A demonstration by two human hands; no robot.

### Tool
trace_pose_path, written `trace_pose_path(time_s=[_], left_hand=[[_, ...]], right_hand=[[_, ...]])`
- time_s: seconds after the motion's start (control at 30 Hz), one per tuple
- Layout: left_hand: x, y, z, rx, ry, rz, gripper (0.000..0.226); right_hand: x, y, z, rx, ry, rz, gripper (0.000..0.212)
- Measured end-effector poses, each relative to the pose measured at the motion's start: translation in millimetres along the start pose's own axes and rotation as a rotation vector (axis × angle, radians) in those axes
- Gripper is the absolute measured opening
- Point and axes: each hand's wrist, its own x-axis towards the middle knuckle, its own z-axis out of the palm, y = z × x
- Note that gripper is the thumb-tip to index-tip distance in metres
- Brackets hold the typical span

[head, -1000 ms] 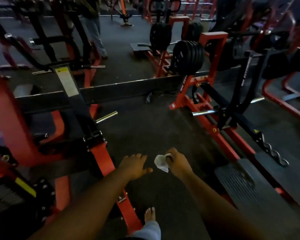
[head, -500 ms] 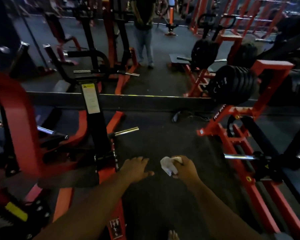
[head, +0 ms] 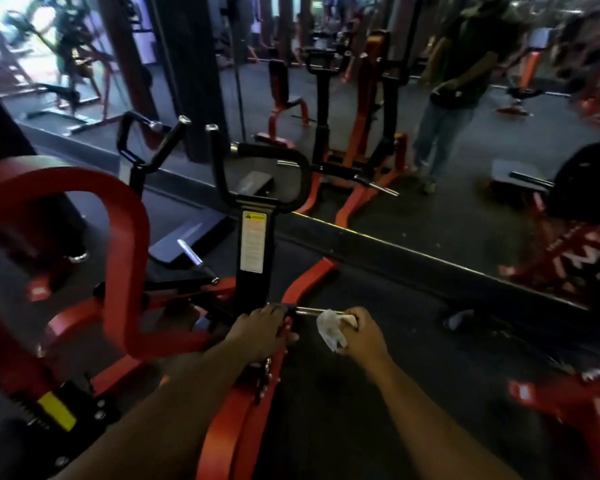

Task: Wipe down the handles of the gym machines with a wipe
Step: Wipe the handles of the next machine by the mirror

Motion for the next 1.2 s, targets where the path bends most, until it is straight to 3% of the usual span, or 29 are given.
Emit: trace_pose_path(time_s=[0.13,0.3,0.67,0.77,0.97,1.2], left_hand=[[34.5,-18.4,-28.8,-0.012,0.067,-0.090,0.081],[93.0,-65.9,-60.3,-0.040,0.210,-0.177,0.073],[243.7,-146.7,-141.5,-0.119,0.512,-0.109,0.072],[274.7,-156.3,-144.6,-0.130,0.484,-0.091,0.067],[292.0,-155.3,-125.0,-0.146,0.507,-0.133,0.068],[294.4,-156.9,-129.6,-0.082,0.514,-0.177,0.068]], right_hand=[[59.1,-38.8,0.7,0.002,-0.049,-0.151,0.009],[141.1,-100.8,7.3,0.011,-0.040,-0.431,0.035],[283.7,-260.9,51.4,-0.189,0.066,-1.151,0.039],[322.1,-306.6,79.1,-0.324,0.010,-1.177,0.044],[364.9,-352.7,122.5,-0.943,-0.218,-1.218,0.059],[383.0,-324.1,59.1,-0.948,-0.258,-1.342,0.062]])
